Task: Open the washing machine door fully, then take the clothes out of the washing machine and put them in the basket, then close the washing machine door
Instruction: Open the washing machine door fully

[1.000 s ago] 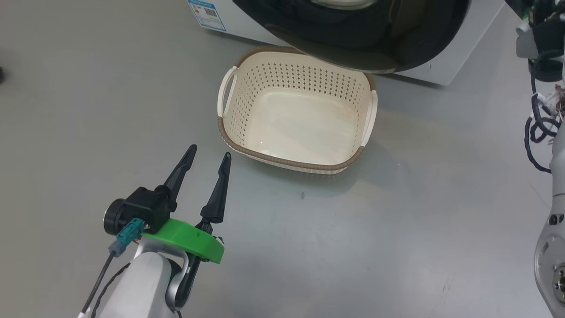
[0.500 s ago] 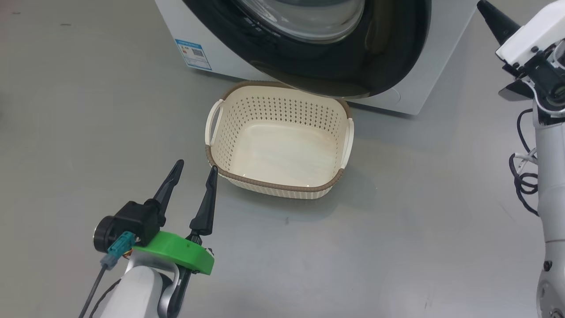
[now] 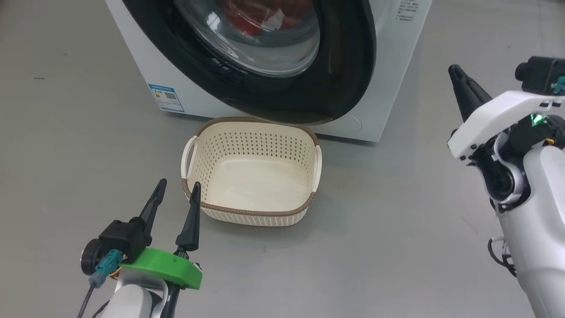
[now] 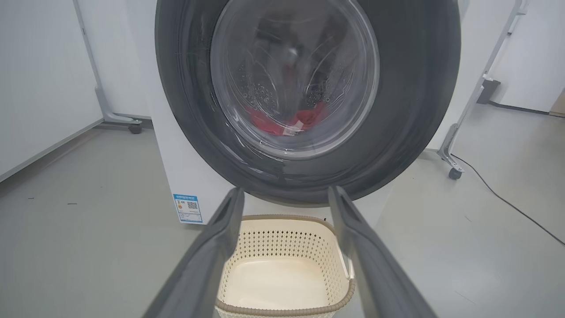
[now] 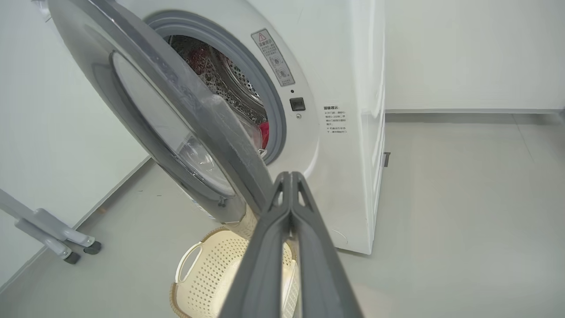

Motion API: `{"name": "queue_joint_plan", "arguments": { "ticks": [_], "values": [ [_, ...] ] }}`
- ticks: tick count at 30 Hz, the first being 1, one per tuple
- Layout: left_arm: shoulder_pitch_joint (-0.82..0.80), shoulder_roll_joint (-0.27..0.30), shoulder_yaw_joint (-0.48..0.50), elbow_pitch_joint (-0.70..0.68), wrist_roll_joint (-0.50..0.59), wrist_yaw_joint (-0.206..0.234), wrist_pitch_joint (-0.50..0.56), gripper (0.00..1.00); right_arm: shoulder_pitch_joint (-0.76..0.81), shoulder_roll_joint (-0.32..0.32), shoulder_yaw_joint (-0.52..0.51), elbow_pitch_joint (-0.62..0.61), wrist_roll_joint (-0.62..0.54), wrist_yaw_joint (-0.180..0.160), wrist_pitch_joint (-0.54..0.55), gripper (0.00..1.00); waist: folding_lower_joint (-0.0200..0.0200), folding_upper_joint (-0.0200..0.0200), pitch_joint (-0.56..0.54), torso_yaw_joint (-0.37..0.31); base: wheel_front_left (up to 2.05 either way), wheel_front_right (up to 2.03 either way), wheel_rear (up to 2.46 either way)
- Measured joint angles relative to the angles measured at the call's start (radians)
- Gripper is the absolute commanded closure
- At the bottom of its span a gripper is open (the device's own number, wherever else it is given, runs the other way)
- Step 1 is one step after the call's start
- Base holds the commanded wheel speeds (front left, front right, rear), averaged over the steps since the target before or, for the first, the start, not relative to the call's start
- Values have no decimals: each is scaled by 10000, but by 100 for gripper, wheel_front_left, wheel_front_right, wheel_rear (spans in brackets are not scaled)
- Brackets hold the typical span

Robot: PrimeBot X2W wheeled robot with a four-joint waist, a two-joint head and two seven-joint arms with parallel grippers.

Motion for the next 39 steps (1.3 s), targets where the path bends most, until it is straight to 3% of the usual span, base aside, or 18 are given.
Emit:
{"name": "queue_joint_plan", "arguments": {
  "ticks": [4,15,16,17,18,20,39],
  "values": [
    [164,8,79,-59,4,0,0,0,831,-351,539,-422,-702,0,-836,100,0,0,-243,-234,0,0,0],
    [379,25,165,-257,15,0,0,0,2644,-568,514,-765,-1793,-10,-2811,100,0,0,-577,-599,0,0,0],
    [392,25,186,-265,17,0,0,0,2749,-550,431,-771,-1868,-31,-2978,79,0,0,-590,-612,0,0,0],
    [414,27,211,-274,17,0,0,0,2850,-525,334,-794,-1870,-121,-3135,33,0,0,-604,-626,0,0,0],
    [435,27,230,-276,17,0,0,0,2929,-491,257,-815,-1870,-142,-3279,0,0,0,-616,-638,0,0,0],
    [479,29,268,-288,17,-2,0,0,3099,-443,180,-844,-1868,-278,-3486,0,1,0,-640,-662,0,0,0],
    [680,33,251,-345,96,-15,0,0,3875,-259,247,-1011,-1848,-280,-4102,0,0,0,-725,-652,0,0,0]
  ]
}}
